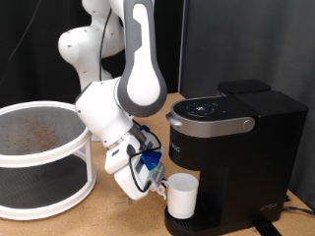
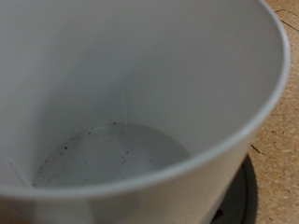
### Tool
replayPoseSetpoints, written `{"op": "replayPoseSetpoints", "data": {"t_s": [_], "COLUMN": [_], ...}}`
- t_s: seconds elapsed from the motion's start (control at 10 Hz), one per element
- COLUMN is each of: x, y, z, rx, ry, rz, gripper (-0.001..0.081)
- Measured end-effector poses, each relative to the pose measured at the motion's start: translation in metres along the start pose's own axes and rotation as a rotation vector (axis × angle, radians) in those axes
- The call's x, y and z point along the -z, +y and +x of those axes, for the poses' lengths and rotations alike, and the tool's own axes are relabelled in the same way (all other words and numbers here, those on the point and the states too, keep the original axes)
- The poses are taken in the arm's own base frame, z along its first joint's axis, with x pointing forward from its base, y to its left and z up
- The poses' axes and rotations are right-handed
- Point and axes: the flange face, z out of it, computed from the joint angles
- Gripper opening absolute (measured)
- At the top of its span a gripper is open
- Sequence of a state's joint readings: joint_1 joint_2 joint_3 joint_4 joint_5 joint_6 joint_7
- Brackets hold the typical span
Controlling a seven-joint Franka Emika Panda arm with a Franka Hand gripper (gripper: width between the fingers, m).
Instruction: Make a cup of coffee with the keurig machine
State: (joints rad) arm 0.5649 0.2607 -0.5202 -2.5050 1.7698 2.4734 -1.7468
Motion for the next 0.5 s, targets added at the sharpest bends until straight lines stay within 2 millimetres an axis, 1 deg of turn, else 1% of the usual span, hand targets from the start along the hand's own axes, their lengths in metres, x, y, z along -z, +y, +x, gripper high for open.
{"op": "replayPoseSetpoints", "data": {"t_s": [0.2, 0.5], "x": [-0.0062, -0.0096], "y": [-0.0055, -0.0100], "z": [-0.0026, -0.0039], "rx": [0.011, 0.019], "ry": [0.006, 0.012], "rz": [0.007, 0.012], "gripper": [0.0071, 0.0071]}}
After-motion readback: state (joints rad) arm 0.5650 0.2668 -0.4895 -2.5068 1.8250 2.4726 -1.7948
